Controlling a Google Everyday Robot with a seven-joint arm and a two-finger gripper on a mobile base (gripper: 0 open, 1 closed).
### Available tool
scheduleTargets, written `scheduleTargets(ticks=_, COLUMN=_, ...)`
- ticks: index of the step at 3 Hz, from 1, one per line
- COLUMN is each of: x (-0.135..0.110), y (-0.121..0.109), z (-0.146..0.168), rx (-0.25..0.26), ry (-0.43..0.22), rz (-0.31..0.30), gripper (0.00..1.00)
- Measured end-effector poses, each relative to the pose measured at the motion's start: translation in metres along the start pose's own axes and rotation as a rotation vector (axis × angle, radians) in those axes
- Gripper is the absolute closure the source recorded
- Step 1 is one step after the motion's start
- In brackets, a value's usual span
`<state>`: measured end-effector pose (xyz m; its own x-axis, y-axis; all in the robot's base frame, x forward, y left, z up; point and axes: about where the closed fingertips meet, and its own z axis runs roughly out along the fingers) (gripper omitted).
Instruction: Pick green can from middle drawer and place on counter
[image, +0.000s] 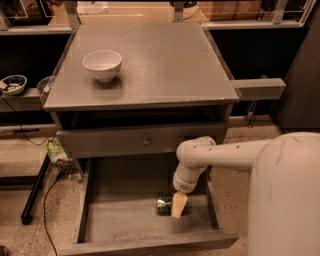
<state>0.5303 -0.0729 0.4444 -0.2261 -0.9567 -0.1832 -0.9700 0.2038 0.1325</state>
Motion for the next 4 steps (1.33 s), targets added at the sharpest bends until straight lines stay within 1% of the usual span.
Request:
scheduleTargets(ticks=1, x=-0.003, y=-0.013, z=0.018, rx=-0.026, ry=-0.036, rz=0.028, gripper=0.0)
scheduleTargets(ticks=2, x=-0.004, y=-0.014, z=0.02, rx=-0.03, ry=-0.04, rz=0.031, gripper=0.0)
scheduleTargets(ticks=3, x=-0.004, y=-0.014, z=0.03, rx=-0.038, ry=-0.051, rz=0.032, gripper=0.0)
scheduleTargets(ticks=4, x=-0.006, y=-0.014, z=0.046, rx=-0.051, ry=-0.041, rz=0.031, gripper=0.0)
